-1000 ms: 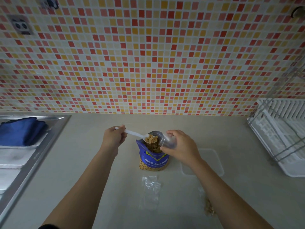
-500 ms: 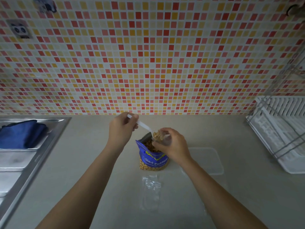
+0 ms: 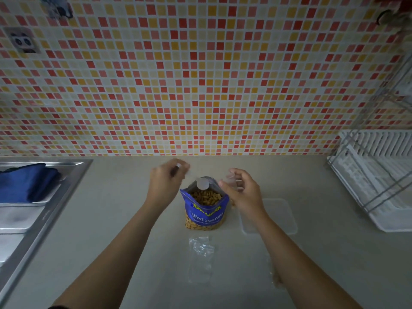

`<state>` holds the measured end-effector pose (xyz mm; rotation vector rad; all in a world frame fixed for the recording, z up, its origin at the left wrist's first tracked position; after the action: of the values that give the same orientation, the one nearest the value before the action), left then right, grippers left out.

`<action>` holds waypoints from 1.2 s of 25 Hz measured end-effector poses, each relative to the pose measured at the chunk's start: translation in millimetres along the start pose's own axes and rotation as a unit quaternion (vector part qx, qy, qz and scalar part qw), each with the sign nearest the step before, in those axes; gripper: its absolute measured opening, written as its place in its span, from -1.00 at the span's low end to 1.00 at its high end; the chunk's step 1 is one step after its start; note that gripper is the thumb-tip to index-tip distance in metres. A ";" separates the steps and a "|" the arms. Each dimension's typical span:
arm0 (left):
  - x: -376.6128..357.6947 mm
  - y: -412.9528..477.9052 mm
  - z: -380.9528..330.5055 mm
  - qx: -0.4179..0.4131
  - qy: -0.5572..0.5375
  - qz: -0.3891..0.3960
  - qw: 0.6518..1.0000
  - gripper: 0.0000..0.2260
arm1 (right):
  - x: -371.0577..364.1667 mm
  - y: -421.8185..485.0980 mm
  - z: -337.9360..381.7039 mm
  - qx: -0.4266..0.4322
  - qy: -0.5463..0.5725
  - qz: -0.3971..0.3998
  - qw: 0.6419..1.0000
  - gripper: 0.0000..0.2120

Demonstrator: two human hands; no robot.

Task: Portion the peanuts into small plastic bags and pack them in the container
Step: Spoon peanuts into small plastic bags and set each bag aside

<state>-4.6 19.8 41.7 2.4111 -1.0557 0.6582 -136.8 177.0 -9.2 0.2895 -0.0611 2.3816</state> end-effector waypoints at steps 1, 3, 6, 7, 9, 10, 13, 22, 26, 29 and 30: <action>-10.4 -2.1 5.6 -0.033 0.038 0.048 0.998 -0.86 | 2.9 -0.8 -1.9 -0.008 -0.008 0.013 1.000 -0.61; -25.4 -2.3 16.4 -0.056 0.089 0.091 0.990 -0.85 | 8.0 -3.3 -5.9 -0.031 -0.019 0.044 0.998 -0.61; -31.7 3.6 24.7 0.051 0.099 0.030 0.993 -0.81 | 10.2 -7.2 -17.7 -0.058 -0.020 0.079 0.995 -0.59; -34.8 4.3 25.8 0.084 0.099 0.022 0.991 -0.78 | 10.0 -7.8 -20.7 -0.062 -0.015 0.080 0.995 -0.60; -40.8 4.2 26.2 0.128 0.063 0.035 0.989 -0.75 | 9.1 -7.6 -23.9 -0.066 0.000 0.082 0.994 -0.62; -42.4 4.3 26.4 0.158 0.012 0.039 0.987 -0.75 | 9.1 -7.3 -24.4 -0.066 0.005 0.084 0.994 -0.63; -45.0 4.5 31.5 0.251 -0.147 0.020 0.957 -0.76 | 9.9 -7.3 -25.0 -0.064 0.014 0.090 0.994 -0.64; -39.0 2.0 40.7 0.294 -0.322 -0.003 0.900 -0.83 | 15.4 -4.2 -31.8 -0.041 0.010 0.040 0.998 -0.66; -29.9 1.5 48.9 0.305 -0.353 -0.010 0.884 -0.83 | 20.4 -1.1 -16.1 -0.032 -0.047 0.016 0.998 -0.61; -20.7 2.6 54.3 0.313 -0.366 -0.030 0.876 -0.83 | 20.7 2.5 -7.7 -0.022 -0.116 0.039 0.992 -0.49; -16.6 4.0 54.6 0.314 -0.369 -0.038 0.874 -0.83 | 19.6 3.3 -5.7 -0.019 -0.144 0.052 0.988 -0.46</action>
<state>-3.9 -3.4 -10.6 3.4051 -1.1133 -0.0074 -154.1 188.3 -10.2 0.6241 -0.2605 2.4219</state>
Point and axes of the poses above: each hand's wrist, its own y-axis towards the middle knuckle, its own x-axis out of the back of the hand, z = x × y, the point moved 1 cm from there along y, towards the middle knuckle, and after that the axes turned 12 degrees about z, right-handed, at the moved point
